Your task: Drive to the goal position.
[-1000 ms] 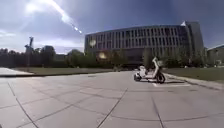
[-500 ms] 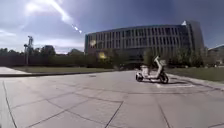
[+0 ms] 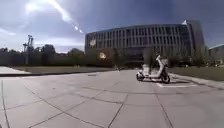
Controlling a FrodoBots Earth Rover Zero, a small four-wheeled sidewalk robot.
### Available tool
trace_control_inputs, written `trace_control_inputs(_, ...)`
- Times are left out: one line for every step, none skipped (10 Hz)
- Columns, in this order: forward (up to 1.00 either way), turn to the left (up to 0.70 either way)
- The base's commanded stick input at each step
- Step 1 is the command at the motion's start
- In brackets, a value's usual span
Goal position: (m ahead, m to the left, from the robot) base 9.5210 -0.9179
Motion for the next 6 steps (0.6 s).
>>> trace_control_inputs(0.50,0.00)
trace_control_inputs(0.50,0.00)
trace_control_inputs(0.50,0.00)
trace_control_inputs(0.50,0.00)
trace_control_inputs(0.50,0.00)
trace_control_inputs(0.50,0.00)
